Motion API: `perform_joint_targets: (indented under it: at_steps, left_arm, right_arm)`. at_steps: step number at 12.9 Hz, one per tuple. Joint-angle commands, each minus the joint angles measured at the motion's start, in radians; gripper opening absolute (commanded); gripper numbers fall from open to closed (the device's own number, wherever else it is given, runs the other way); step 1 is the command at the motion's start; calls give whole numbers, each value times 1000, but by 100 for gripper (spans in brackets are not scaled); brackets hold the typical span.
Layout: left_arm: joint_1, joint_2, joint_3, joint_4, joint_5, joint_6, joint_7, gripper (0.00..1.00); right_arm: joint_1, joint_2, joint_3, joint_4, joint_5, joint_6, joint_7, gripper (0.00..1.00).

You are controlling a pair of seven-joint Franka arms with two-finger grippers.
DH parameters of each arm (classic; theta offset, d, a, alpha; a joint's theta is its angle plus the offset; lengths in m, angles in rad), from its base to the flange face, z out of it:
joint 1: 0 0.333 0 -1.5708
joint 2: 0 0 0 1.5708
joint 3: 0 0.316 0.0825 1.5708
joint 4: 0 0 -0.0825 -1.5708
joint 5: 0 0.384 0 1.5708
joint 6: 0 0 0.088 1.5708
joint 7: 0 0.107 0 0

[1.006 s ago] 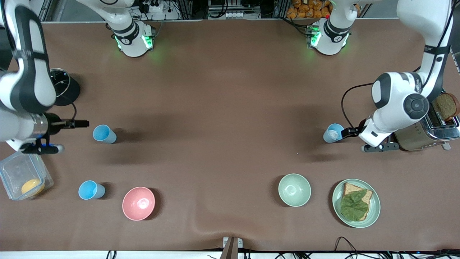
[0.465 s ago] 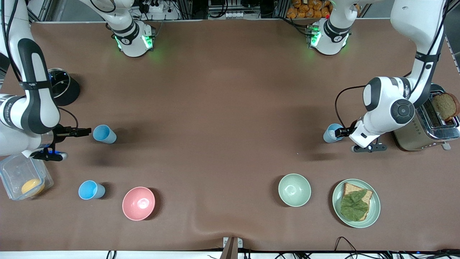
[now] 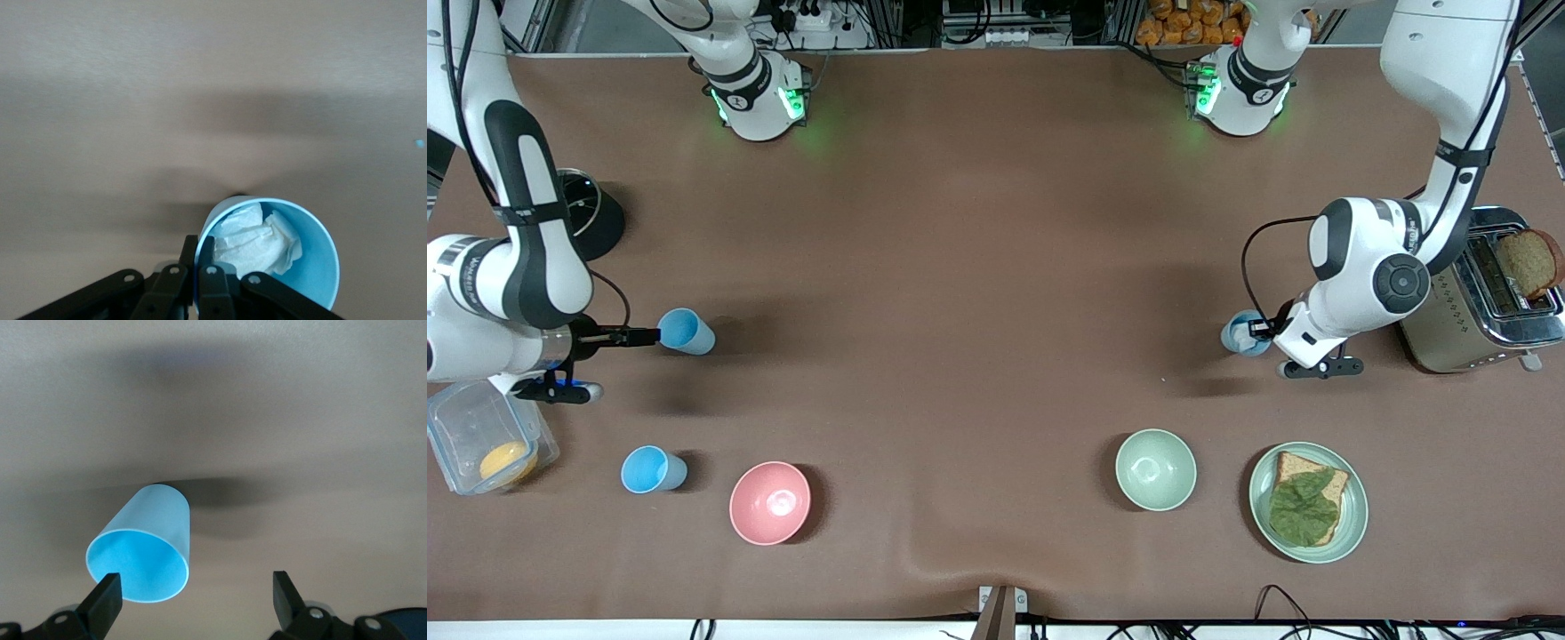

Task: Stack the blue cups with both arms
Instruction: 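Grasp and lift the blue cups with both grippers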

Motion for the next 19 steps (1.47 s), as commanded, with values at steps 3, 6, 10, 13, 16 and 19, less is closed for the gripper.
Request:
perform_joint_targets:
  at_steps: [3,6,10,13,16,19]
  left_arm:
    - [-18,-22,-147,62,-27,-21,-206,0]
    - [-69,-1,-267,146,-27,-33,-414,0]
    - [-280,107,-274,258,-24,-33,-680,0]
    - [-424,196,-263,339,-11,-31,-838,0]
    - [-477,233,-260,353,-7,-28,-843,0]
    - [-495,257,-258,356,68,-25,-889,0]
  right_arm:
    - [19,-32,7,-80,-37,107,-14,100]
    - [16,-31,8,-143,-41,204,-14,100]
    - [14,-25,8,-231,-41,327,-14,100]
    - [11,-23,8,-237,-41,327,-14,85]
    - [14,-22,8,-246,-41,327,-14,92]
    - [16,-20,8,-258,-41,328,-12,100]
